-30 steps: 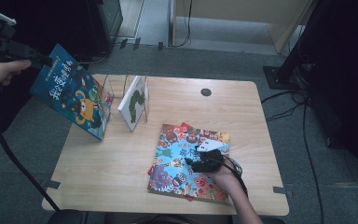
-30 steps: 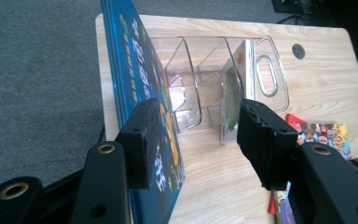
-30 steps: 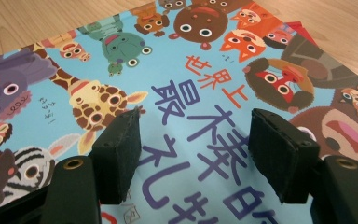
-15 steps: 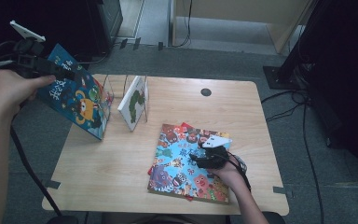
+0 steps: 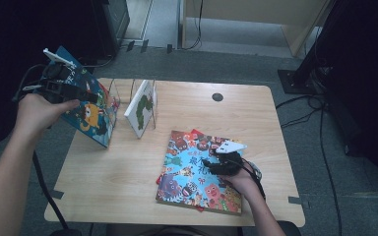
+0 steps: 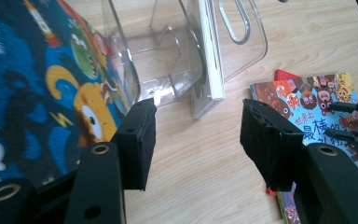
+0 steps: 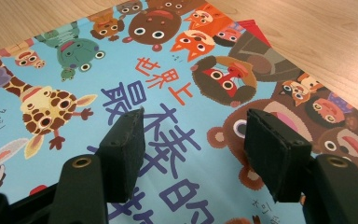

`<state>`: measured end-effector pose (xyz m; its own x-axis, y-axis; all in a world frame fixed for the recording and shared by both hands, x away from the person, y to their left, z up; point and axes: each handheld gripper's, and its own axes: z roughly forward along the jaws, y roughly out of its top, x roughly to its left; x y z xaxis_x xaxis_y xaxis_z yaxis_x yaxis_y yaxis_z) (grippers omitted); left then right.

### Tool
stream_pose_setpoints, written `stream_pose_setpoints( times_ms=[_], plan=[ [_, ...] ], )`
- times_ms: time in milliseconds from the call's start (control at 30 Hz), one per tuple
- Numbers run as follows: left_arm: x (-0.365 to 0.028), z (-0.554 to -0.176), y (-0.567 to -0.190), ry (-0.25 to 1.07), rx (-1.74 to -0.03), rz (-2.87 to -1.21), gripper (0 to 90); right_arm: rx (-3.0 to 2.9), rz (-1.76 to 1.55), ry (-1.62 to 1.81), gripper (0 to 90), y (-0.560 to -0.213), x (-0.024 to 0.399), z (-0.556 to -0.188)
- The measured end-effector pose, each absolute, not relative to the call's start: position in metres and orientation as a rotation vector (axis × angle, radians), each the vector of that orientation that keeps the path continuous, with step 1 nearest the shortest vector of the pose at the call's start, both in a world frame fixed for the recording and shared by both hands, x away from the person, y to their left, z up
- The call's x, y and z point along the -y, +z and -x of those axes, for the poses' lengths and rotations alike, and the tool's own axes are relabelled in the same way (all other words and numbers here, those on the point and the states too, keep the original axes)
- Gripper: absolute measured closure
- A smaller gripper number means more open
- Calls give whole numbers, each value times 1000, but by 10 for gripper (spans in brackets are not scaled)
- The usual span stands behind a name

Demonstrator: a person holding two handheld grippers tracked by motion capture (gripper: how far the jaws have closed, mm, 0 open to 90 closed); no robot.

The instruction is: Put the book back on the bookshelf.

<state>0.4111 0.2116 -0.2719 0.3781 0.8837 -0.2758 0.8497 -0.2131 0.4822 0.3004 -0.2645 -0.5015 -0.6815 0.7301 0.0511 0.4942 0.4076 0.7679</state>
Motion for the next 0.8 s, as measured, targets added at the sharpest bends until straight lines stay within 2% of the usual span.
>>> stream_pose_setpoints(
  times_ms=[333, 800],
  plan=[
    [-202, -402, -307, -2, -1467, -2081, 458, -2376, -1070, 1135, 392, -502, 266, -301],
    [-181, -385, -349, -15, -1395, -2136, 451, -2369, -1081, 1137, 406, -502, 269, -302]
  ],
)
